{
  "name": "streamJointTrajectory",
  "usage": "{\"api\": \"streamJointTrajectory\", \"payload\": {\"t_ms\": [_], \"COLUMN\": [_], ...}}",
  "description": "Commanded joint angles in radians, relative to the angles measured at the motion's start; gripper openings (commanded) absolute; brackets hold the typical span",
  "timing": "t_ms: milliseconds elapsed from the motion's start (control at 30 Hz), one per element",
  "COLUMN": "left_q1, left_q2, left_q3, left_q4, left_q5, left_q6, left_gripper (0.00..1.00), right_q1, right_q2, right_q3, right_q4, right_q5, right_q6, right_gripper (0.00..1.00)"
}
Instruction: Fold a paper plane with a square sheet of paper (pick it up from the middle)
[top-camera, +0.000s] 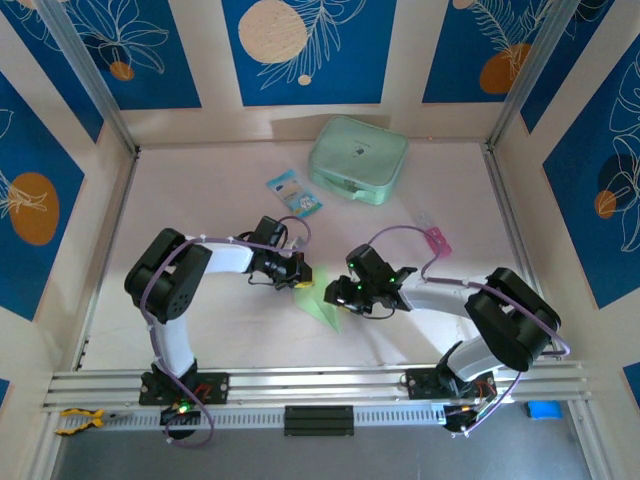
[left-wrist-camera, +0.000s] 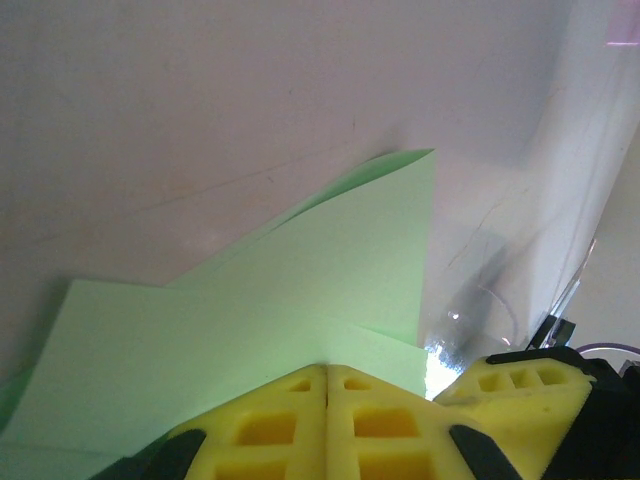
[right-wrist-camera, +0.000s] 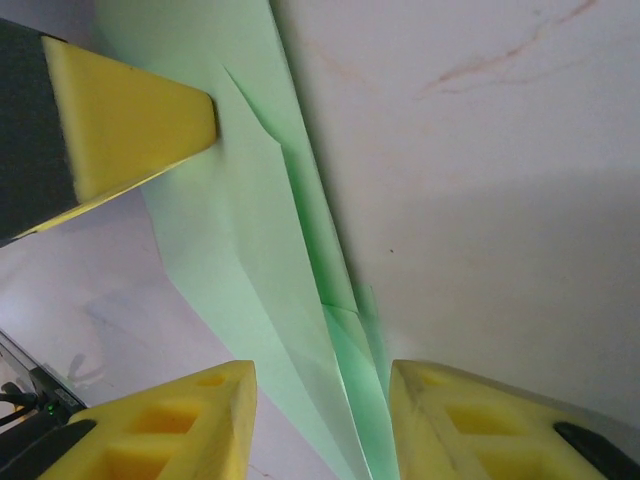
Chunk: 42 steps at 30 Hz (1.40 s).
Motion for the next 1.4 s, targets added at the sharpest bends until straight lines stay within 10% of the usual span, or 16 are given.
{"api": "streamJointTrajectory", "payload": {"t_ms": [0, 1367], "left_q1": [0.014, 0.019], "left_q2": [0.033, 0.021], "left_q3": [-0.025, -0.025], "left_q4": [-0.039, -0.045], "left_q5": [-0.025, -0.025], "left_q6": [-0.006, -0.006], "left_gripper": [0.01, 0.01], "right_q1": [0.007, 0.006], "right_q2": [0.035, 0.008], "right_q3": [-0.021, -0.157], "right_q4": [0.038, 0.271], "right_q5": [-0.029, -0.145], "right_q6": [-0.018, -0.002], "right_gripper": [0.41, 0.30]}}
